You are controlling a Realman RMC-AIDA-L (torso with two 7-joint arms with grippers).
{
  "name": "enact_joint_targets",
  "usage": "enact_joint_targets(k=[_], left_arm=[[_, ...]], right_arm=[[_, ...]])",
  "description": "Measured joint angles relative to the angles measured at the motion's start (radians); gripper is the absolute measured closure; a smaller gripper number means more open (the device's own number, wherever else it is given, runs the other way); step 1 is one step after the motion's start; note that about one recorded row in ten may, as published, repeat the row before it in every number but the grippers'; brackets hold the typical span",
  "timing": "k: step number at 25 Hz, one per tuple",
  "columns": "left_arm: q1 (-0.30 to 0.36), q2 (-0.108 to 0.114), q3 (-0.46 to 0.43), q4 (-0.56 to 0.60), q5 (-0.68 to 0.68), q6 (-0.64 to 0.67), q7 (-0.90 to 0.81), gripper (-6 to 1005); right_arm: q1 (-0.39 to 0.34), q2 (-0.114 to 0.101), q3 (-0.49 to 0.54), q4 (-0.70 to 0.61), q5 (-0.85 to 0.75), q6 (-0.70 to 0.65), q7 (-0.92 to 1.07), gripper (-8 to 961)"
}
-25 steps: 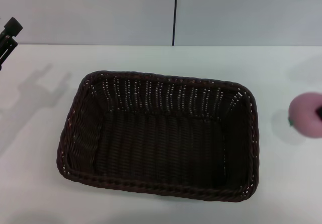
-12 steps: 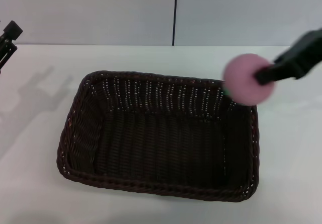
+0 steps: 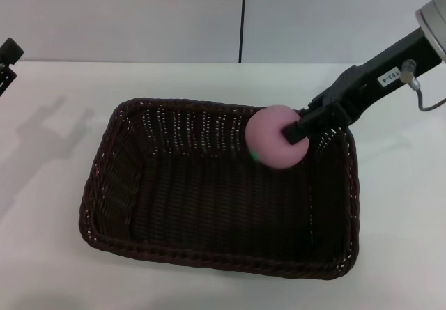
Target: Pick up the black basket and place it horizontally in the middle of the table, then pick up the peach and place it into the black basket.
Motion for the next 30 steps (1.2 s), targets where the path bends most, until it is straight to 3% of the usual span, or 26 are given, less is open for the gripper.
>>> enact_joint_targets(k=[4, 9, 11, 13, 16, 20, 21, 22, 25, 27, 30], left_arm=[[-0.004, -0.002, -0.013, -0.018, -0.003, -0.003, 0.023, 389], [-0.015, -0.003, -0.07, -0.075, -0.004, 0.018, 0.065, 388], [-0.015, -0.003, -0.07, -0.075, -0.004, 0.018, 0.065, 387], [-0.028, -0.001, -0.16, -0.177, -0.005, 0.087, 0.154, 387], [-0.028, 0.0, -0.191, -0.207, -0.005, 0.098, 0.185, 387], [-0.011, 0.0, -0.249, -0.255, -0.005, 0.111, 0.261, 387], [-0.011, 0.0, -0.249, -0.255, -0.005, 0.111, 0.261, 387], [-0.009, 0.0, -0.296, -0.301, -0.005, 0.119, 0.281, 387], [-0.007, 0.0, -0.336, -0.345, -0.005, 0.122, 0.303, 387], [-0.002, 0.0, -0.36, -0.384, -0.005, 0.125, 0.345, 387], [0.001, 0.0, -0.376, -0.409, -0.005, 0.131, 0.372, 387]], right_arm=[[-0.049, 0.002, 0.036, -0.012, 0.051, 0.016, -0.056, 547], [-0.139, 0.007, 0.13, 0.006, 0.189, 0.024, -0.194, 448], [-0.194, 0.014, 0.17, 0.021, 0.249, 0.043, -0.27, 408], [-0.258, 0.019, 0.2, 0.045, 0.326, 0.079, -0.353, 369], [-0.363, 0.021, 0.226, 0.131, 0.5, 0.154, -0.508, 309], [-0.484, 0.024, 0.233, 0.427, 0.88, 0.213, -0.918, 227], [-0.508, 0.026, 0.23, 0.636, 1.081, 0.204, -1.168, 227], [-0.508, 0.026, 0.23, 0.636, 1.081, 0.204, -1.168, 227], [-0.504, 0.03, 0.232, 0.959, 1.342, 0.172, -1.529, 227], [-0.485, 0.033, 0.234, 1.1, 1.447, 0.167, -1.662, 227], [-0.45, 0.034, 0.241, 1.227, 1.542, 0.174, -1.771, 227]])
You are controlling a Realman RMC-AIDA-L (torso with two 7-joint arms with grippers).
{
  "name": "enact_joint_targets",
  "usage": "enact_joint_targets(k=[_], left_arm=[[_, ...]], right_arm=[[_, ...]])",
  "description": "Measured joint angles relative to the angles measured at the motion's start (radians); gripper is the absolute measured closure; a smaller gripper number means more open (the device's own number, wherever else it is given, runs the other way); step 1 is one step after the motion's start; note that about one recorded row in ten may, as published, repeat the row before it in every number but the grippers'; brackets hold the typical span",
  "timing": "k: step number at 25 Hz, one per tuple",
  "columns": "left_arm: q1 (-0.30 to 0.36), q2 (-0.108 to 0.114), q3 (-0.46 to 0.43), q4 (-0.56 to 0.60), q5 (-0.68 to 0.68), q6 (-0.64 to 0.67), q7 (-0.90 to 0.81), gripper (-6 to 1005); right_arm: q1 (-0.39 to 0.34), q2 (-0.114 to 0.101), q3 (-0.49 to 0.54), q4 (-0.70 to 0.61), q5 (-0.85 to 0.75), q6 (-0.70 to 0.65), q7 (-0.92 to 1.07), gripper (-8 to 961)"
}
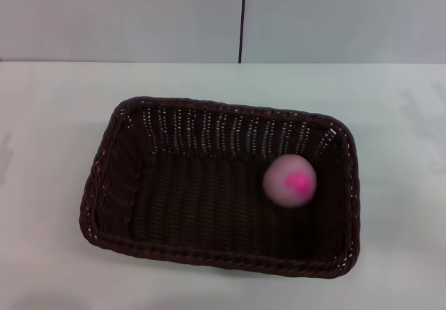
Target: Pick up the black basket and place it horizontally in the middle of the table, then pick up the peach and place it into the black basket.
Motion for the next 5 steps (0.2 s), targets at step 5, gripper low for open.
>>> enact_joint_targets(k=[5], left_arm=[[0.0, -0.003, -0.064, -0.074, 0.0, 0.019, 0.041, 387]], right_arm=[[0.017, 0.0, 0.108, 0.086, 0.032, 0.041, -0.085, 227]])
